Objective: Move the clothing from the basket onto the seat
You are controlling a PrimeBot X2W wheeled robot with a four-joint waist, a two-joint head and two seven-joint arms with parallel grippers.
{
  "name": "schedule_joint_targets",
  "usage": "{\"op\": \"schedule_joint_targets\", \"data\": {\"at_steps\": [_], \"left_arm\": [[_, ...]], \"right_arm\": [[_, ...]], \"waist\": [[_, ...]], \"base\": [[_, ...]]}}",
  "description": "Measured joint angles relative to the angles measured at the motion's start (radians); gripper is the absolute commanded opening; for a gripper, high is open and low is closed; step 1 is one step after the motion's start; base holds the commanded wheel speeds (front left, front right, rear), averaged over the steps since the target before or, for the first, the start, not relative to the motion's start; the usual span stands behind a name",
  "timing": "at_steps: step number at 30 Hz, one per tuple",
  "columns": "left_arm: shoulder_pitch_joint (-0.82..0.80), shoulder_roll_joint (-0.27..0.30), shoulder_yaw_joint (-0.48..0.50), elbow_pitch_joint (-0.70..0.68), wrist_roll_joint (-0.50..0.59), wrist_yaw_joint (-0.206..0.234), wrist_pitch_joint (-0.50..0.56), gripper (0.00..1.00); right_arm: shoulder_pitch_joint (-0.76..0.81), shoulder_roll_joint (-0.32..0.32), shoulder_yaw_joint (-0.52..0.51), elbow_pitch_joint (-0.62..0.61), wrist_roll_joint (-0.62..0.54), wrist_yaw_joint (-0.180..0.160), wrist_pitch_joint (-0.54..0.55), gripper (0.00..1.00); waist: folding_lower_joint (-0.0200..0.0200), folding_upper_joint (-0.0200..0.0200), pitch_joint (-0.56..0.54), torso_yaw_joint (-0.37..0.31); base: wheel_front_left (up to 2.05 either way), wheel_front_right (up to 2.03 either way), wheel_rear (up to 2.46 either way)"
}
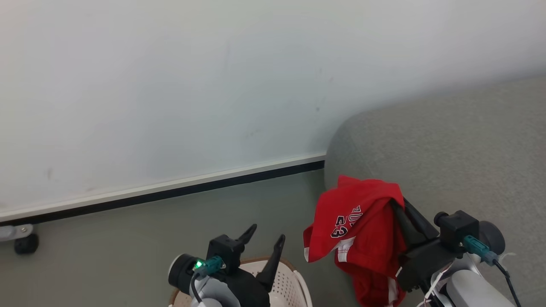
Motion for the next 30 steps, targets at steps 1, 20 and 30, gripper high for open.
{"op": "schedule_joint_targets", "data": {"at_steps": [1,20,30], "left_arm": [[0.005,-0.002,-0.005,-0.003,0.005,0.0,0.0,1.0],[0.033,-0.03,-0.019,-0.084,0.072,0.01,-0.017,1.0],[-0.06,-0.006,-0.008,-0.121,0.134,0.018,-0.017,1.0]], "right_arm": [[0.004,-0.006,-0.004,-0.014,-0.005,-0.006,0.0,0.0],[-0.095,-0.091,-0.061,-0.132,-0.032,-0.014,0.011,0.0],[-0.411,-0.092,-0.123,-0.023,-0.02,0.022,0.058,0.0]], "waist": [[0.0,0.0,0.0,-0.01],[0.0001,0.0,0.095,-0.171],[0.0002,0.0001,0.216,-0.176]], "base": [[0.0,0.0,0.0],[0.0,0.0,0.0],[0.0,0.0,0.0]]}}
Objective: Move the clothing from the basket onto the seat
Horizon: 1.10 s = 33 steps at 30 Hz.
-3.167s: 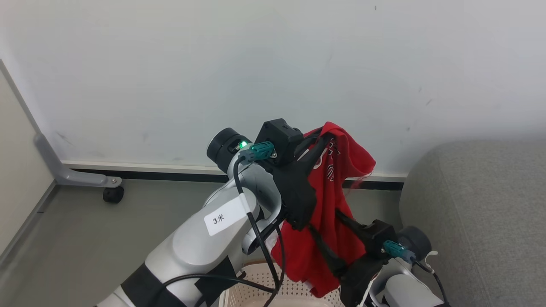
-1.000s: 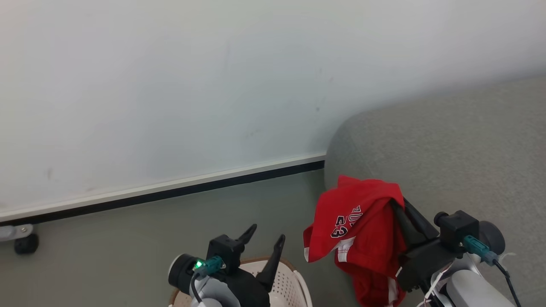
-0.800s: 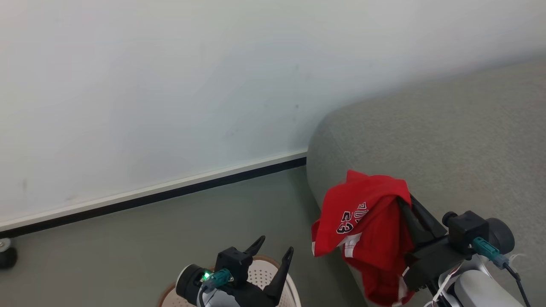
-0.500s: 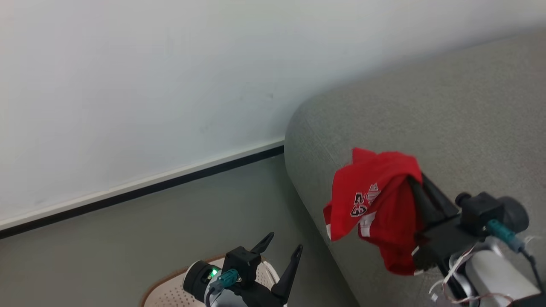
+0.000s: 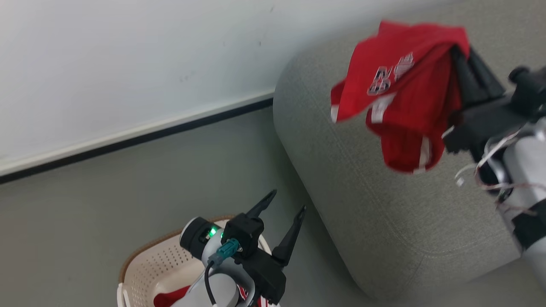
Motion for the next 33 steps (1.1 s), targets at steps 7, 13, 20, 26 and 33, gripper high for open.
{"op": "schedule_joint_targets", "data": {"at_steps": [7,13,20,26,33], "left_arm": [[-0.055,0.013,0.0,-0.018,0.044,0.001,0.0,1.0],[-0.102,0.013,-0.002,-0.044,0.064,0.009,0.0,1.0],[-0.175,0.02,-0.026,-0.078,0.114,0.009,0.022,1.0],[-0.229,0.028,-0.04,-0.118,0.158,0.009,0.046,1.0],[-0.259,0.078,-0.022,-0.141,0.172,0.009,0.063,1.0]], "right_arm": [[-0.208,-0.045,-0.074,0.154,0.016,0.013,0.028,0.0],[-0.328,-0.105,-0.097,0.263,0.014,0.034,0.039,0.0],[-0.409,-0.157,-0.113,0.336,0.004,0.042,0.04,0.0],[-0.49,-0.217,-0.133,0.404,-0.01,0.041,0.048,0.0],[-0.547,-0.188,-0.119,0.441,-0.027,0.024,0.047,0.0]], "waist": [[0.0001,0.0,0.088,0.02],[0.0001,0.0,0.163,0.05],[0.0001,0.0001,0.253,0.087],[0.0001,0.0001,0.332,0.118],[0.0001,0.0001,0.414,0.134]], "base": [[0.0,0.0,0.0],[0.0,0.0,0.0],[0.0,0.0,0.0],[0.0,0.0,0.0],[0.0,0.0,0.0]]}}
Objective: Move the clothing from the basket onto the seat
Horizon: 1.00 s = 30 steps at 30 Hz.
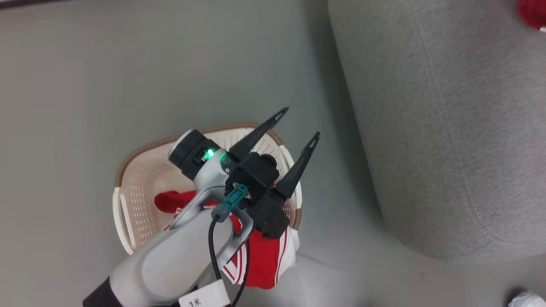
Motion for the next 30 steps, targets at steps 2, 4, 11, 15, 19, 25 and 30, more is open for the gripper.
{"op": "schedule_joint_targets", "data": {"at_steps": [2,4,11,15,19,25,30], "left_arm": [[-0.009,0.005,0.004,-0.011,0.001,0.0,0.004,1.0],[-0.023,0.01,0.007,-0.022,0.01,0.001,0.009,1.0],[-0.057,0.026,0.013,-0.03,0.044,0.001,0.017,1.0],[-0.058,0.027,0.013,-0.025,0.044,0.006,0.016,1.0],[-0.058,0.025,0.013,-0.021,0.047,0.008,0.009,1.0],[-0.058,0.016,0.015,0.005,0.047,0.008,-0.006,1.0],[-0.046,0.01,0.023,0.036,0.043,0.008,-0.024,1.0]], "right_arm": [[-0.007,0.011,0.0,0.018,0.0,0.0,-0.002,0.0],[-0.01,0.022,-0.001,0.037,0.004,0.0,-0.011,0.0],[-0.007,0.078,0.008,0.123,0.007,0.0,-0.045,0.0],[0.012,0.095,0.019,0.162,0.007,0.006,-0.064,0.16],[0.018,0.101,0.02,0.184,0.007,0.01,-0.08,1.0],[0.051,0.135,0.023,0.192,0.008,0.028,-0.098,1.0],[0.119,0.17,0.032,0.194,0.008,0.037,-0.099,1.0]], "waist": [[0.0,0.0,0.027,0.001],[0.0,-0.0001,0.055,0.0],[0.0,-0.0001,0.139,-0.012],[0.0,0.0,0.166,-0.026],[-0.0002,-0.0001,0.171,-0.041],[-0.0002,-0.0001,0.147,-0.048],[-0.0002,-0.0001,0.109,-0.05]], "base": [[0.0,0.0,0.0],[0.0,0.0,0.0],[0.0,0.0,0.0],[0.0,0.0,0.0],[0.0,0.0,0.0],[0.0,0.0,0.0],[0.0,0.0,0.0]]}}
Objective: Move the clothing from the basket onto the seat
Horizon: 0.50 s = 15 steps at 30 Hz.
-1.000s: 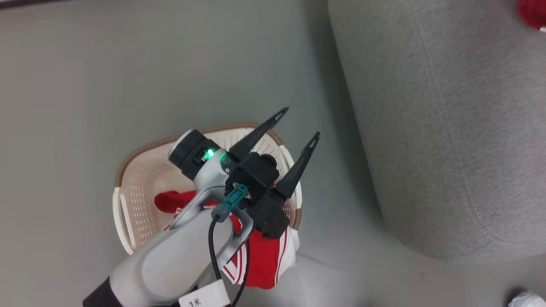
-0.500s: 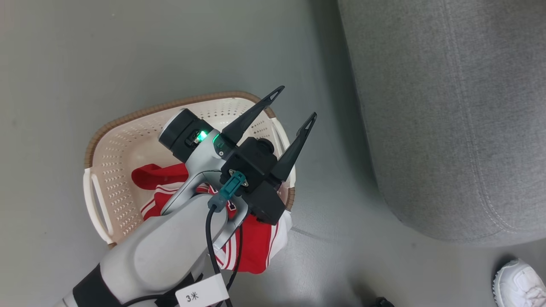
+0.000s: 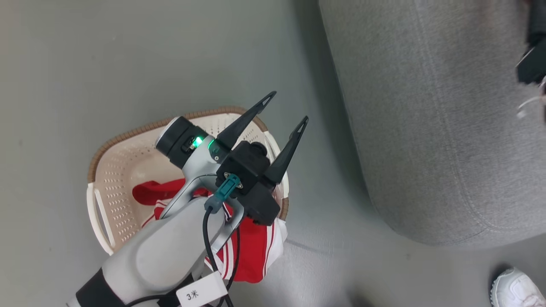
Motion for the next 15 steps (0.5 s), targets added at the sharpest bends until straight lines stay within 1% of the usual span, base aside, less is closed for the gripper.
{"op": "schedule_joint_targets", "data": {"at_steps": [3,15], "left_arm": [[0.019,-0.002,0.004,0.018,-0.005,0.0,-0.009,1.0],[0.077,-0.054,0.04,0.063,-0.06,0.0,-0.032,1.0]], "right_arm": [[0.036,0.022,0.011,-0.007,0.0,0.008,-0.004,1.0],[0.21,0.058,0.028,-0.153,-0.008,0.025,-0.007,1.0]], "waist": [[-0.0001,-0.0002,-0.03,-0.001],[-0.0003,-0.0002,-0.186,0.018]], "base": [[0.0,0.0,0.0],[0.0,0.0,0.0]]}}
